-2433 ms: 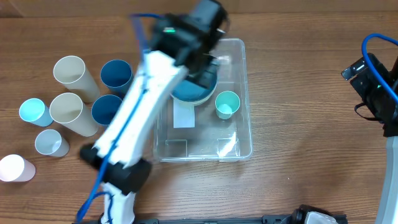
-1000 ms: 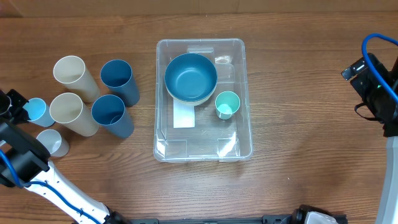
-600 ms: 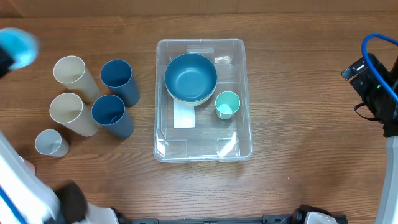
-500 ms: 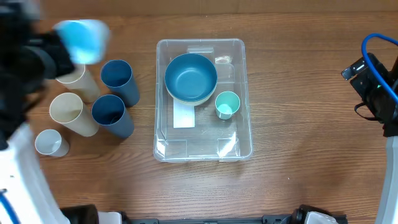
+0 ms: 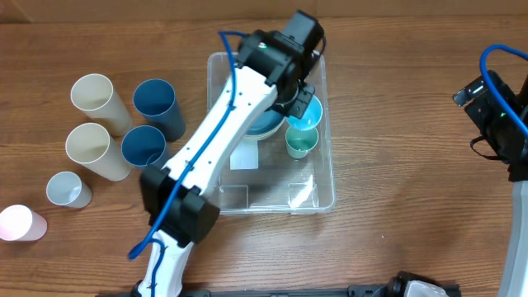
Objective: Pack container
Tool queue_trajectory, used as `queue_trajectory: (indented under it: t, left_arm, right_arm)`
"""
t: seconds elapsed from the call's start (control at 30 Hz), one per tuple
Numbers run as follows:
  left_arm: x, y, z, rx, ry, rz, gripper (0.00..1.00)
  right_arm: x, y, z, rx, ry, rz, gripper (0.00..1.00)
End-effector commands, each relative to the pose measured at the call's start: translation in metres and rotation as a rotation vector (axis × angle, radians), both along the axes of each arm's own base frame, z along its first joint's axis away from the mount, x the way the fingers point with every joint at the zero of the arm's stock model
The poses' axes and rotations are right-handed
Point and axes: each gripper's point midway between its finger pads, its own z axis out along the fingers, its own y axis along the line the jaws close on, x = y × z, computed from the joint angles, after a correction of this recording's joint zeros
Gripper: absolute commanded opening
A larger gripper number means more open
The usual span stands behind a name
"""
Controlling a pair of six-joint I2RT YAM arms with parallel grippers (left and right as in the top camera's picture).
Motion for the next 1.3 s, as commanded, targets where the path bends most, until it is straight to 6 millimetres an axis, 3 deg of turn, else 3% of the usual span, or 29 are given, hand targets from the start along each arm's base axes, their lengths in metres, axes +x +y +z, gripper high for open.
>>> queue_trajectory:
  t: [0.0,0.13,0.27,0.37,0.43,0.47,0.57,0.67,0.77,0.83,0.87,0.9,0.97,1.07,1.17,1.27]
  left_arm:
    - [-0.001,-0.001,-0.017,0.044,0.027,-0.045,0.04]
    - [-0.002,-0.001,-0.02,0.052,0.034,-0.063,0.06]
    - [-0.004,0.001,-0.015,0.048,0.033,-0.062,0.26]
    - [-0.006,0.007,0.006,0.034,0.002,-0.053,0.38]
    - [-0.006,0.021,0.03,0.039,-0.038,-0.015,0.39]
    - [-0.002,0.042,0.044,0.08,-0.076,0.059,0.39]
    - [0.0,0.135,0.102,0.236,-0.226,0.325,0.4]
    - [-0.013,0.213,0.156,0.145,-0.313,0.533,0.43]
    - [-0.046,0.312,0.199,0.091,-0.396,0.813,0.52]
    - [-0.085,0.384,0.208,0.061,-0.409,1.102,0.53]
    - [-0.101,0.409,0.206,0.062,-0.404,1.23,0.52]
    - [-0.133,0.455,0.189,0.049,-0.347,1.508,0.57]
    - [-0.151,0.485,0.165,0.024,-0.267,1.665,0.59]
    - [-0.154,0.523,0.108,-0.015,-0.154,1.784,0.65]
    - [-0.163,0.55,0.044,0.003,0.004,1.866,0.63]
    - [-0.175,0.565,0.008,0.01,0.106,1.916,0.62]
  right_arm:
    - [-0.001,-0.002,0.005,-0.005,-0.016,-0.01,1.0]
    - [-0.001,-0.002,0.005,-0.004,-0.016,-0.01,1.0]
    - [-0.001,-0.002,0.005,-0.004,-0.016,-0.01,1.0]
    - [-0.001,-0.002,0.005,-0.004,-0.016,-0.01,1.0]
    - [-0.001,-0.002,0.005,-0.004,-0.016,-0.01,1.0]
    - [-0.001,-0.002,0.005,-0.004,-0.016,-0.01,1.0]
    - [-0.001,-0.002,0.005,-0.004,-0.016,-0.01,1.0]
    - [-0.001,-0.002,0.005,-0.004,-0.016,-0.01,1.0]
    - [-0.001,-0.002,0.005,-0.004,-0.016,-0.01,1.0]
    - [-0.001,-0.002,0.005,-0.004,-0.016,-0.01,1.0]
    - [-0.001,-0.002,0.005,-0.004,-0.016,-0.01,1.0]
    - [-0.001,-0.002,0.005,-0.004,-0.016,-0.01,1.0]
    - [-0.001,-0.002,0.005,-0.004,-0.016,-0.01,1.0]
    - [-0.001,-0.002,0.005,-0.004,-0.016,-0.01,1.0]
    - [-0.001,-0.002,0.005,-0.004,-0.016,-0.01,1.0]
    - [-0.001,-0.002,0.005,-0.004,-0.016,-0.01,1.0]
